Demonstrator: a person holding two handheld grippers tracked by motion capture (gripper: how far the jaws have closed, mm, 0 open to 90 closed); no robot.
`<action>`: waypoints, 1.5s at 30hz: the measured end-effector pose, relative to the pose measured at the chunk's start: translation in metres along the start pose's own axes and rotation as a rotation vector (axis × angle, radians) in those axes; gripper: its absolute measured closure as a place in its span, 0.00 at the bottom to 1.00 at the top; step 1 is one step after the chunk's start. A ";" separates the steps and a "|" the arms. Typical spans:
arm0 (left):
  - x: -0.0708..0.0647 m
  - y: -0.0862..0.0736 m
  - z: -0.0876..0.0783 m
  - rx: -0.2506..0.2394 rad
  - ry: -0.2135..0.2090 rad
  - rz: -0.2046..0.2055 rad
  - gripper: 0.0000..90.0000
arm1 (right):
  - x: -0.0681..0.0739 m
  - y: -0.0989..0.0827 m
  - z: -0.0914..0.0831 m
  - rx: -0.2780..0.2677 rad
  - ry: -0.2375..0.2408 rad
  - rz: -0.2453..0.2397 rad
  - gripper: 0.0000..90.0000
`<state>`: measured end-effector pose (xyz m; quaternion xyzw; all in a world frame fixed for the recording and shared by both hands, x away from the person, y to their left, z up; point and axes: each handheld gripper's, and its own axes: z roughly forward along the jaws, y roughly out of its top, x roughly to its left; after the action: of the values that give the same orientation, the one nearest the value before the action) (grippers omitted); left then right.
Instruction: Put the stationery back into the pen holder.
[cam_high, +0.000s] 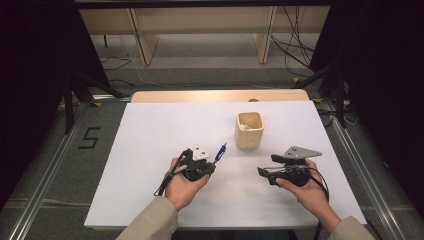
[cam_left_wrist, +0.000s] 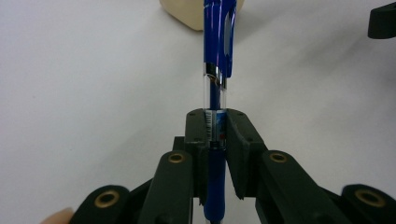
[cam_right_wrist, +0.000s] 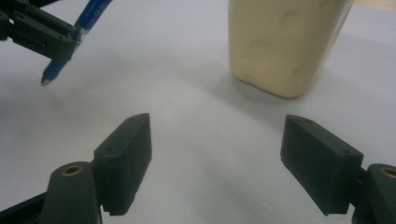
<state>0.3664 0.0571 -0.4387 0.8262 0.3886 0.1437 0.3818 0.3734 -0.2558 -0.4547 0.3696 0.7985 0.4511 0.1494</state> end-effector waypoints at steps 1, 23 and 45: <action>-0.001 0.000 0.000 -0.007 -0.001 0.005 0.88 | 0.000 0.001 0.000 -0.009 0.003 0.001 0.28; -0.018 0.004 0.002 -0.070 -0.001 0.039 0.88 | 0.018 0.017 0.002 -0.112 0.006 0.005 0.29; -0.032 0.005 0.006 -0.112 0.010 0.055 0.88 | 0.036 0.035 0.010 -0.205 0.026 0.012 0.30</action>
<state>0.3511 0.0279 -0.4369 0.8131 0.3591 0.1796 0.4215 0.3707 -0.2125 -0.4281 0.3514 0.7477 0.5360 0.1735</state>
